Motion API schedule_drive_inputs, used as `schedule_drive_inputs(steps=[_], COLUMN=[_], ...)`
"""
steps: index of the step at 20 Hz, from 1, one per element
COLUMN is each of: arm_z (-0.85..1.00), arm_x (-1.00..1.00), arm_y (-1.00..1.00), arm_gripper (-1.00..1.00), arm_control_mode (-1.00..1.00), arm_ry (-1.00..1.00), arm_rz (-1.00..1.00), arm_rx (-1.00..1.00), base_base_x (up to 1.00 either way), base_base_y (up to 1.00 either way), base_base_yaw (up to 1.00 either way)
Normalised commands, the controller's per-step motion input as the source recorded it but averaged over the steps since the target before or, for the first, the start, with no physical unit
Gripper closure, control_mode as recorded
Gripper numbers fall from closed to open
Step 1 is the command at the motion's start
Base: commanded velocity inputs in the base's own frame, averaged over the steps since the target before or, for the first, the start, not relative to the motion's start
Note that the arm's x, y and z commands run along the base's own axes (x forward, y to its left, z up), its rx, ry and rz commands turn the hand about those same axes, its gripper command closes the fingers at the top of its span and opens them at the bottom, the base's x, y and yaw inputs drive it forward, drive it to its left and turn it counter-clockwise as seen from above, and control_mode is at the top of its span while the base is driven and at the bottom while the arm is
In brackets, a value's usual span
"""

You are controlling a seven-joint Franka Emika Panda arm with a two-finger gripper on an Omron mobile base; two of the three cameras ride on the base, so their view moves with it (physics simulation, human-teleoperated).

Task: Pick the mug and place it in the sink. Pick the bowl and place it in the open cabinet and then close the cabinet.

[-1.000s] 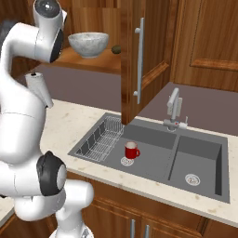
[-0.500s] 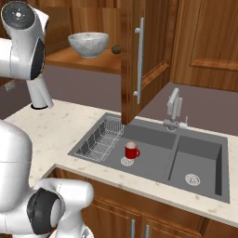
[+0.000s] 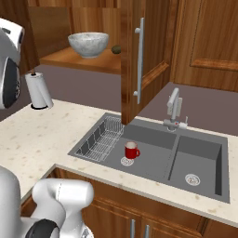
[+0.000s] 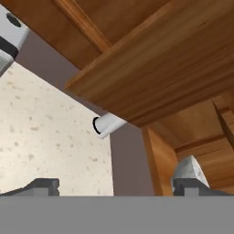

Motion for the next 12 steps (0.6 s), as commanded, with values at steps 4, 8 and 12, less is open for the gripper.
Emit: schedule_drive_inputs(steps=[4, 8, 12], arm_z=[0.43, 0.41, 0.14], arm_x=[-0.80, -0.71, -0.86], arm_y=[0.04, 0.00, 0.15], arm_gripper=[-1.00, -1.00, -1.00], arm_control_mode=[-1.00, -1.00, -1.00], arm_ry=[0.00, 0.00, -0.04], arm_rz=[0.04, 0.01, 0.04], arm_rx=[-0.07, -0.05, -0.06], base_base_x=[0.00, 0.00, 0.00], base_base_y=[0.00, 0.00, 0.00], base_base_yaw=[0.00, 0.00, 0.00])
